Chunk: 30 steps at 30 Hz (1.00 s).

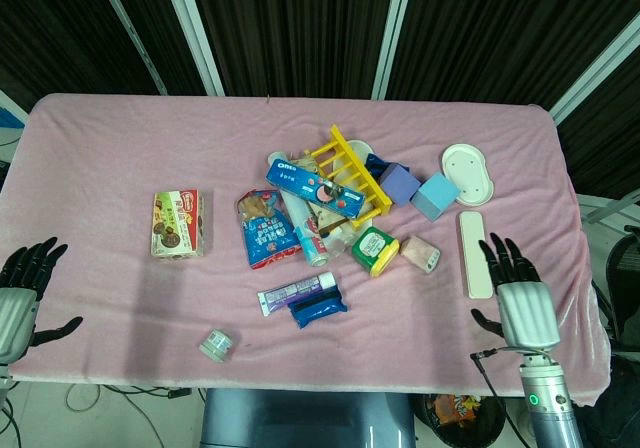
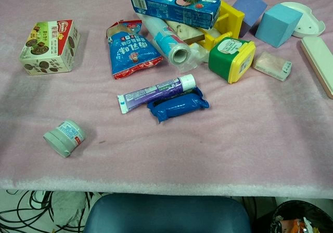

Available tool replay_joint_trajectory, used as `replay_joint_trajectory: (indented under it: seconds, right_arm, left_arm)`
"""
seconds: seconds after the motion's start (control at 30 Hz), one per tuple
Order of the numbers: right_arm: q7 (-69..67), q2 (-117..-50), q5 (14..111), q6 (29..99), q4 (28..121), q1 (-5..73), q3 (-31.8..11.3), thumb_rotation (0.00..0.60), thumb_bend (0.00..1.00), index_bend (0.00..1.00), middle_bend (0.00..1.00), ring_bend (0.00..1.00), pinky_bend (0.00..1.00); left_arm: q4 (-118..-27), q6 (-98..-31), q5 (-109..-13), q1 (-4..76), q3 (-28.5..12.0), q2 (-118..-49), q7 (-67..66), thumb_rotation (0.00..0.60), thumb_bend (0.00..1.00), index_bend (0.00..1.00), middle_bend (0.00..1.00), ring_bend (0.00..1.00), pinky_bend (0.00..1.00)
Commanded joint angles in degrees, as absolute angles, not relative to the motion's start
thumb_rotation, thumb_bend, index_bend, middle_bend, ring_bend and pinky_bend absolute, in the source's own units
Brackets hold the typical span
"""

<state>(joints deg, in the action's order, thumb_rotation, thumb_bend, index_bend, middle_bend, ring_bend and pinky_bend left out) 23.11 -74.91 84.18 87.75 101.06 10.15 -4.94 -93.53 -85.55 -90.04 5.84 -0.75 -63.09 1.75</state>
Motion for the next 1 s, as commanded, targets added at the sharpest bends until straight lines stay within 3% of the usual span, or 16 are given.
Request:
replay_joint_trajectory:
  seconds: [0.03, 0.63, 1.0]
  right_arm:
    - [22.30, -74.83, 83.79, 88.41, 100.54, 9.44, -5.46, 0.600, 0.14, 0.00, 0.00, 0.00, 0.23]
    - [20.31, -72.83, 88.72, 87.36, 103.91, 9.85, -4.06, 0.600, 0.14, 0.00, 0.00, 0.00, 0.23]
    - [16.60, -75.15, 93.17, 79.66, 107.75, 14.85, -3.16, 0.600, 0.20, 0.05, 0.06, 0.04, 0.28]
  left_arm:
    - [-93.67, -85.68, -90.41, 5.90, -0.66, -63.24, 1.18, 0.600, 0.00, 0.00, 0.00, 0.00, 0.00]
    - [-93.51, -86.28, -90.01, 5.49, -0.73, -63.44, 0.48, 0.600, 0.00, 0.00, 0.00, 0.00, 0.00]
    - [-93.78, -85.39, -89.31, 5.79, -0.86, -63.54, 0.49, 0.600, 0.00, 0.00, 0.00, 0.00, 0.00]
